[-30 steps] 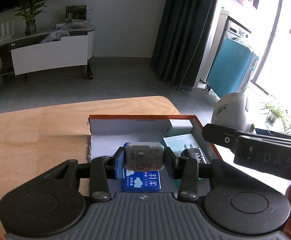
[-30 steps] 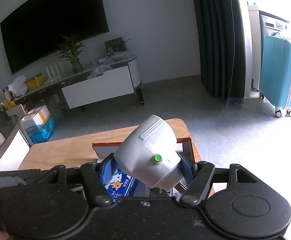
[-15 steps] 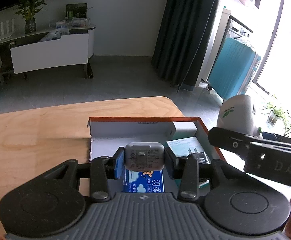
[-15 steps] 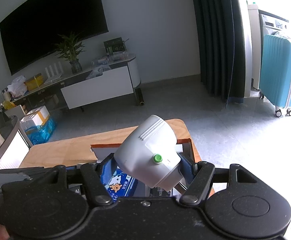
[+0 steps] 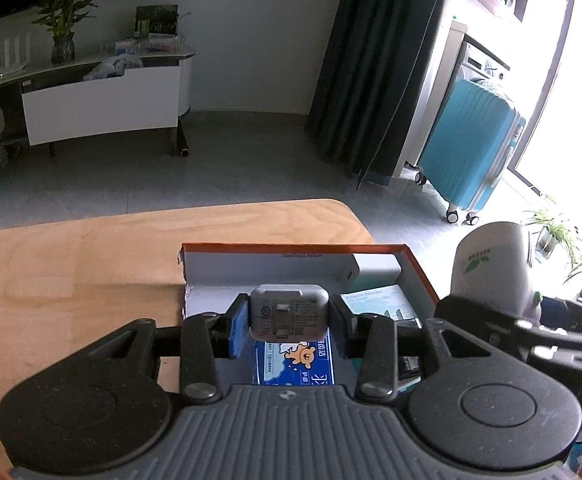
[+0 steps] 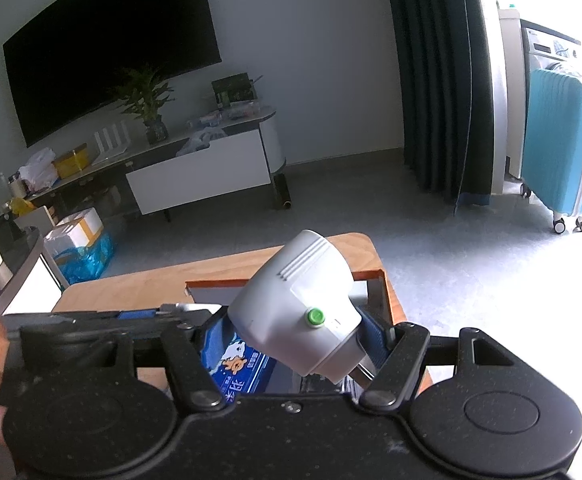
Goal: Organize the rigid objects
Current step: 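Lower the white charger cube into the tray and open the left tool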
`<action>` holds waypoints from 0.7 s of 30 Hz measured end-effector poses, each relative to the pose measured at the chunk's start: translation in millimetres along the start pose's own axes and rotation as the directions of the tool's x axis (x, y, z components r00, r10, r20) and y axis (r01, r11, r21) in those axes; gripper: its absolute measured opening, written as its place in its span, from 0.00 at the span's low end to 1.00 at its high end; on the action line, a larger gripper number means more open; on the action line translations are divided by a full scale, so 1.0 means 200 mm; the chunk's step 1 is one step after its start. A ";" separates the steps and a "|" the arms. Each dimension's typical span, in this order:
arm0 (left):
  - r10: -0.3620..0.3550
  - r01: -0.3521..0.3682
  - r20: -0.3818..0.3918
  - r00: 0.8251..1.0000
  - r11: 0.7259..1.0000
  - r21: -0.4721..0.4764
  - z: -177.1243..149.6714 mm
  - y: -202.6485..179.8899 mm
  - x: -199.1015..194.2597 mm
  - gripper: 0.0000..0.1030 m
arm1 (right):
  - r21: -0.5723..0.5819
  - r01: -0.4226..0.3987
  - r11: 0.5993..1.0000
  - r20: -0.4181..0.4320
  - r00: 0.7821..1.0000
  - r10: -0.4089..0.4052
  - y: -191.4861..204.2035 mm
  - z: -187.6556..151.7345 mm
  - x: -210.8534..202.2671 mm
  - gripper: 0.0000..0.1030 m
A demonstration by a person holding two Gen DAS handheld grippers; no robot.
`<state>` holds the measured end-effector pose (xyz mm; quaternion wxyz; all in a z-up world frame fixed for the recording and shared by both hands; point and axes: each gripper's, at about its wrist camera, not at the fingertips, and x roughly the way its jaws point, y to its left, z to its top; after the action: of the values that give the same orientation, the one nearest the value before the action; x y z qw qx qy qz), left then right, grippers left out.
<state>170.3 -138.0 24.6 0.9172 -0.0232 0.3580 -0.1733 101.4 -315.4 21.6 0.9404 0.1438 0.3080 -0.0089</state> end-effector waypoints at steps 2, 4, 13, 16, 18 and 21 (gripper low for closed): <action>0.001 -0.001 0.000 1.000 1.000 0.003 0.00 0.00 0.00 0.41 | -0.005 -0.002 1.000 -0.006 1.000 0.002 0.01 0.00 0.01 0.77; 0.000 0.000 0.000 1.000 1.000 0.002 0.01 0.00 0.00 0.41 | -0.003 -0.006 1.000 -0.008 1.000 0.006 0.01 0.01 0.02 0.77; 0.007 -0.007 -0.002 1.000 1.000 -0.002 0.02 0.01 0.03 0.41 | -0.003 -0.005 1.000 -0.022 1.000 0.005 0.01 0.02 0.07 0.77; 0.007 -0.007 -0.003 1.000 1.000 0.002 0.03 0.01 0.04 0.41 | -0.006 -0.005 1.000 -0.022 1.000 0.005 0.01 0.02 0.07 0.77; 0.007 -0.007 -0.003 1.000 1.000 0.003 0.04 0.01 0.05 0.41 | -0.006 -0.009 1.000 -0.021 1.000 0.009 0.01 0.02 0.08 0.77; 0.007 -0.007 -0.003 1.000 1.000 0.002 0.06 0.02 0.06 0.41 | -0.006 -0.014 1.000 -0.022 1.000 0.014 0.01 0.01 0.09 0.77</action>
<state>187.4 -139.4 25.2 0.9173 -0.0208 0.3591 -0.1707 117.6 -313.6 13.9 0.9375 0.1432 0.3172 0.0002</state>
